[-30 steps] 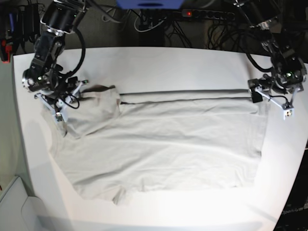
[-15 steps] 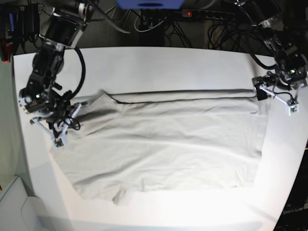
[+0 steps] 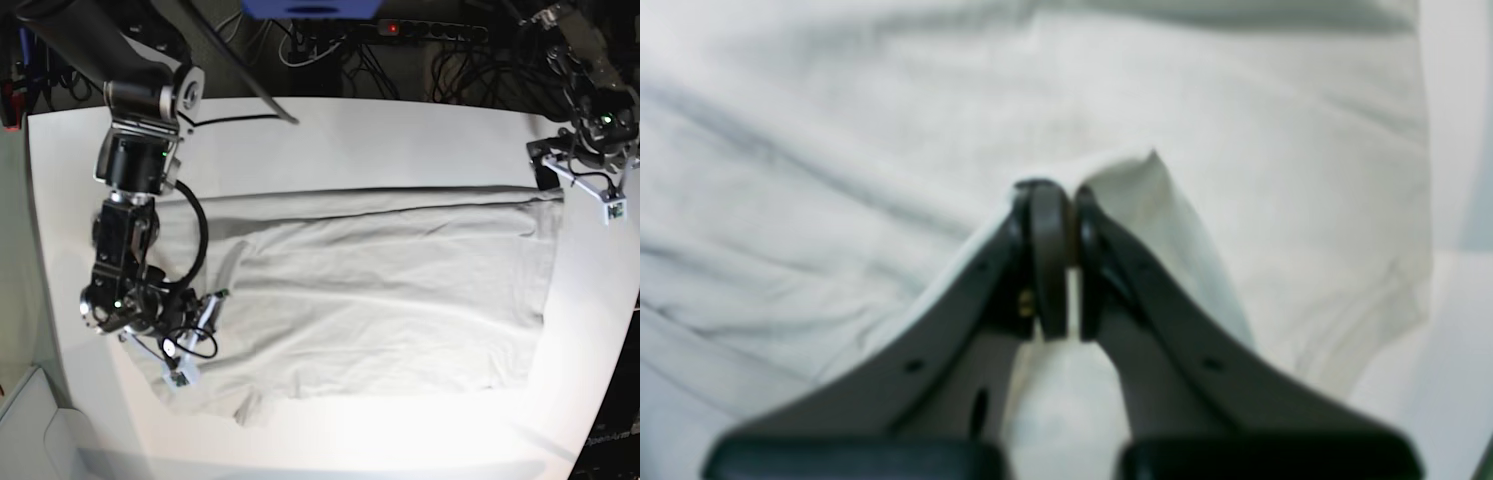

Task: Layout the t-shirt on the table in an organized manner, then fold the t-shirt properly
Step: 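Grasp the folded fabric with the right gripper and pull it outward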

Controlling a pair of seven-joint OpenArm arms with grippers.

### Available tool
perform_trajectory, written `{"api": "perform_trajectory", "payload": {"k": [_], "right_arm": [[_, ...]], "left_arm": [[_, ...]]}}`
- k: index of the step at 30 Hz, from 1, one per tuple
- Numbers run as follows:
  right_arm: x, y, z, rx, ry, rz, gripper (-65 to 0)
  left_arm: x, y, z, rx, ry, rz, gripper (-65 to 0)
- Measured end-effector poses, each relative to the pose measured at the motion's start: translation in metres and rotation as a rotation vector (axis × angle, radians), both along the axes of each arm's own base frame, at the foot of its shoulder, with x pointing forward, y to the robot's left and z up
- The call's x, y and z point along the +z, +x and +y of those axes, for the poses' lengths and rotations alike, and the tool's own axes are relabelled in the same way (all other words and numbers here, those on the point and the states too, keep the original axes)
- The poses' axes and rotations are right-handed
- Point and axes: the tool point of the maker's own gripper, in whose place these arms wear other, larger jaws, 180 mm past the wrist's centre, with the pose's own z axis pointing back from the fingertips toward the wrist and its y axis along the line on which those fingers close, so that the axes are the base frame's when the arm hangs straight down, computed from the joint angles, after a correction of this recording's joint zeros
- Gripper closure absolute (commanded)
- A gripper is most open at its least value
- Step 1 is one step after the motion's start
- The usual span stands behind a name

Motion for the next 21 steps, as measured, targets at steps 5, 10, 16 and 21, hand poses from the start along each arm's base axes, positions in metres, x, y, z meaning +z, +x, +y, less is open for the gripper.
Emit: {"api": "perform_trajectory", "payload": {"k": [5, 10, 16, 21], "right_arm": [[-0.003, 0.012, 0.004, 0.008, 0.045, -0.012, 0.0], [-0.023, 0.006, 0.008, 0.013, 0.067, 0.038, -2.1], [-0.021, 0.009, 0.005, 0.01, 0.066, 0.027, -25.8], [-0.011, 0.01, -0.007, -0.003, 0.04, 0.006, -42.4]], "left_arm": [[0.0, -0.012, -0.001, -0.014, 0.019, 0.015, -64.1], [0.002, -0.01, -0.001, -0.014, 0.018, 0.006, -64.1], [0.001, -0.011, -0.001, -0.014, 0.018, 0.012, -64.1], [-0.002, -0.011, -0.001, -0.012, 0.013, 0.018, -64.3]]}}
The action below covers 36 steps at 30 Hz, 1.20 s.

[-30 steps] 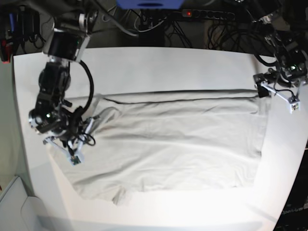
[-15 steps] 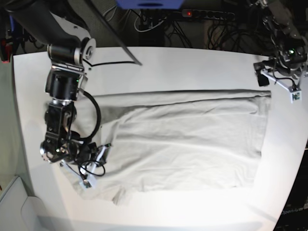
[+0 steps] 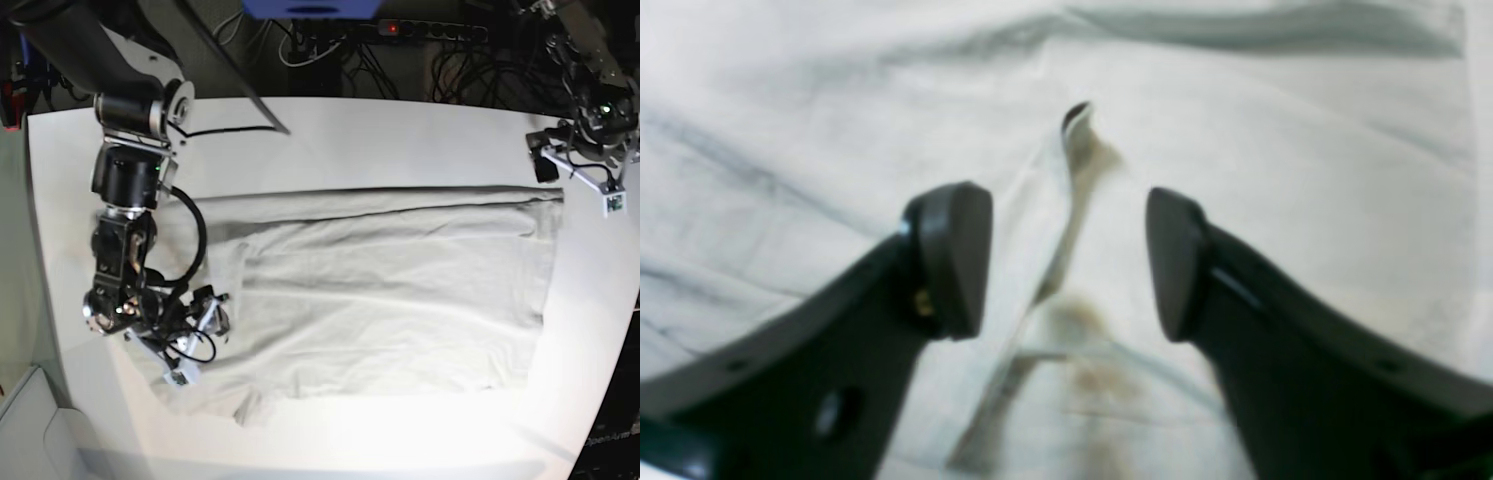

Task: Layout the t-shirt on the table in an organized manner, then fold the t-shirt properly
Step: 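Grasp the folded fabric with the right gripper and pull it outward, then grasp the folded edge with both grippers and pull it taut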

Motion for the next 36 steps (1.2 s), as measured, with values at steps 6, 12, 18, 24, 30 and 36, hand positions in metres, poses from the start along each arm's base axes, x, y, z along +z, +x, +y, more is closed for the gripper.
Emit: {"api": "perform_trajectory", "payload": {"k": [6, 12, 18, 24, 30, 36], "right_arm": [[0.007, -0.023, -0.049, -0.076, -0.1, 0.0, -45.9], [-0.012, -0.073, -0.093, -0.166, -0.173, 0.033, -45.9], [-0.021, -0.106, -0.111, -0.226, -0.177, 0.046, -45.9], [-0.031, -0.12, -0.119, -0.253, -0.177, 0.075, -45.9], [-0.033, -0.128, -0.13, -0.288, -0.174, 0.089, -45.9], [-0.038, -0.133, -0.13, -0.288, -0.178, 0.103, -45.9]], "left_arm": [[-0.006, 0.008, -0.001, 0.009, -0.025, -0.001, -64.3], [-0.023, 0.018, -0.004, 0.018, -0.075, 0.018, -64.1], [-0.041, 0.031, -0.003, 0.032, -0.121, 0.038, -64.0], [-0.041, 0.05, -0.01, -0.01, -0.1, -0.043, -64.0], [-0.064, 0.05, -0.013, -0.019, -0.136, -0.034, -63.9], [-0.065, 0.064, -0.008, -0.01, -0.149, -0.063, -63.9]]}}
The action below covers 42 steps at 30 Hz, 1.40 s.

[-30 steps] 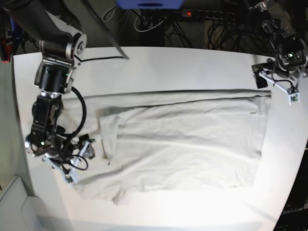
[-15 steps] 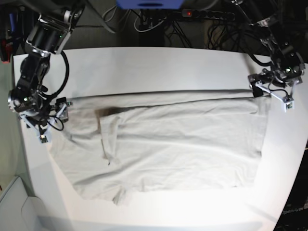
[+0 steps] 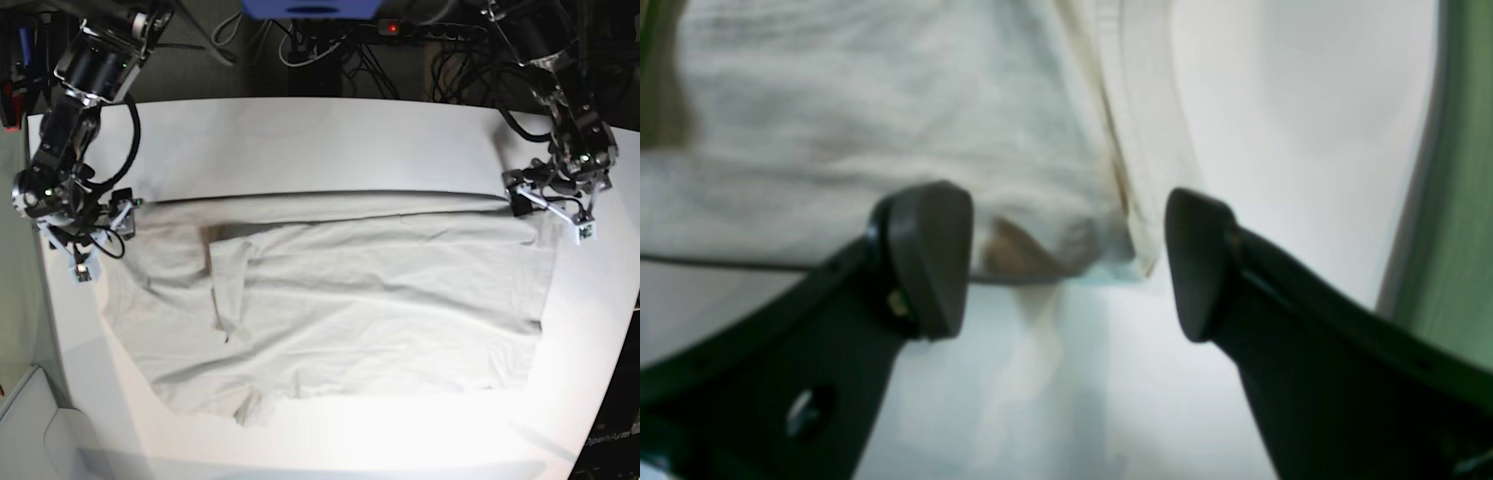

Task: Layout the t-shirt on the table in an organized manner, then fold the t-shirt properly
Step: 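Grasp the folded edge with both grippers and pull it taut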

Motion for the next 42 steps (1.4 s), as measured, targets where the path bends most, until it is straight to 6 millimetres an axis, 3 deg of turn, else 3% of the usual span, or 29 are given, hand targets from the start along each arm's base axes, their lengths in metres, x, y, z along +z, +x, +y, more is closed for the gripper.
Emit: {"api": "perform_trajectory", "payload": {"k": [4, 6, 13, 22, 35, 42], "right_arm": [[0.0, 0.0, 0.0, 0.0, -0.001, 0.002, -45.9], [0.0, 0.0, 0.0, 0.0, -0.001, 0.001, -45.9], [0.0, 0.0, 0.0, 0.0, 0.0, -0.002, -45.9], [0.0, 0.0, 0.0, 0.0, 0.0, -0.003, -45.9], [-0.007, -0.008, 0.0, 0.001, 0.001, 0.018, -45.9], [-0.006, -0.008, 0.0, 0.001, 0.0, 0.016, -45.9]], "left_arm": [[0.0, -0.001, 0.002, -0.007, 0.008, 0.007, -63.5], [0.0, -0.001, 0.002, -0.008, 0.008, 0.006, -59.6], [0.0, 0.005, 0.0, -0.013, -0.004, 0.01, -32.2], [0.0, 0.014, 0.0, -0.009, -0.011, 0.001, -29.0], [0.0, 0.027, -0.018, -0.081, 0.0, 0.003, -3.3], [0.004, 0.018, -0.018, -0.079, 0.017, 0.019, -1.9]]}}
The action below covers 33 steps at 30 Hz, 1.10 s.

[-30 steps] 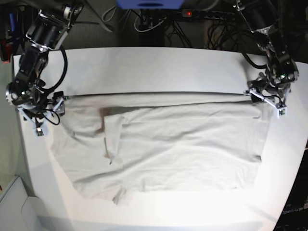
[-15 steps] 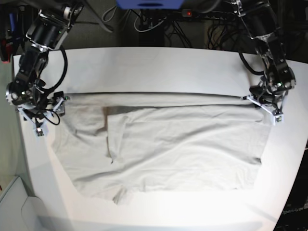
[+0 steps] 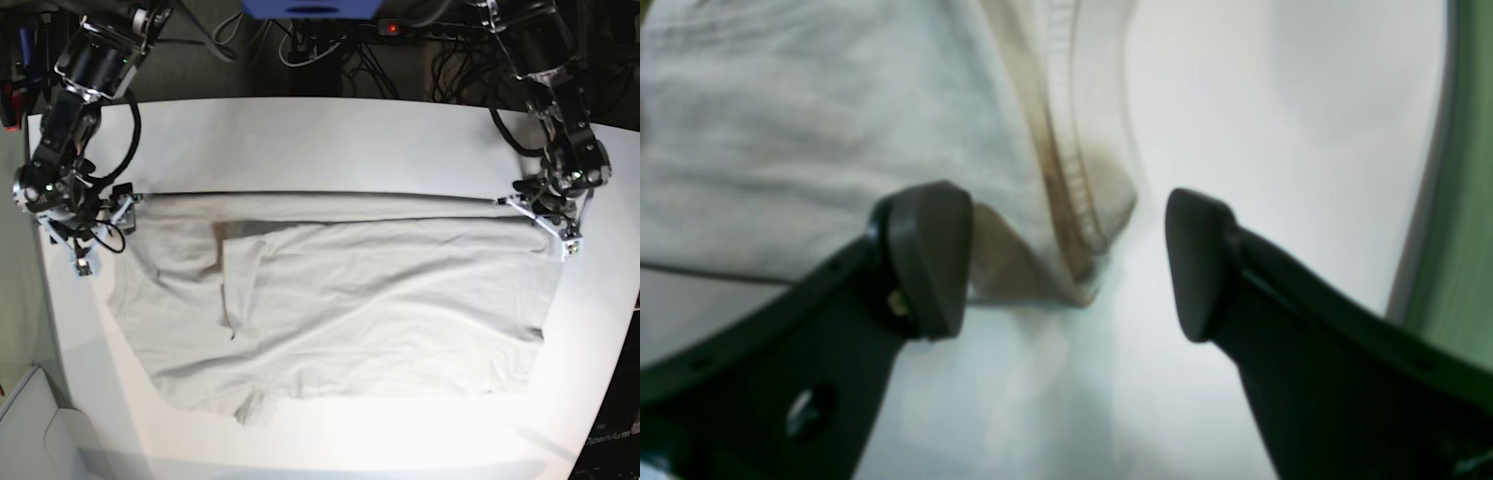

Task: Layout the t-shirt on the table in an organized manner, then fold the t-shirt properly
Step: 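Grasp the folded edge with both grippers and pull it taut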

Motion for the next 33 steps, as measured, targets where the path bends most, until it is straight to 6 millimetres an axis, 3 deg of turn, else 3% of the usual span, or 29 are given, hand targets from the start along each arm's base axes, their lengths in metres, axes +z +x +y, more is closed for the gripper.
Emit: {"api": "perform_trajectory", "payload": {"k": [3, 8, 10, 12, 14, 19, 22, 33], "right_arm": [[0.001, 0.001, 0.0, 0.0, 0.001, -0.002, -45.9], [0.001, 0.001, 0.001, 0.001, 0.002, -0.003, -45.9], [0.001, 0.001, 0.0, 0.0, 0.001, -0.003, -45.9], [0.0, 0.001, 0.0, 0.0, 0.001, -0.002, -45.9], [0.001, 0.001, 0.0, 0.0, 0.002, -0.004, -45.9], [0.0, 0.0, 0.001, 0.0, 0.004, -0.003, -45.9], [0.0, 0.0, 0.001, 0.0, 0.003, -0.002, -45.9], [0.0, 0.0, 0.0, 0.0, 0.001, -0.001, -45.9]], "left_arm": [[0.003, -0.017, 0.004, -0.006, 0.035, 0.013, -5.6], [0.024, -0.011, 0.008, -0.01, 0.073, -0.055, -30.5], [0.024, -0.015, 0.015, 0.013, 0.066, -0.056, -39.9], [0.019, -0.023, 0.027, 0.056, 0.068, -0.03, -45.2], [0.019, -0.023, 0.038, 0.086, 0.07, -0.026, -46.4], [0.031, 0.003, 0.057, 0.081, 0.087, -0.086, -46.2], [0.021, -0.001, 0.063, 0.093, 0.084, -0.066, -46.2], [0.003, 0.006, 0.061, 0.109, 0.036, -0.044, -46.2]]}}
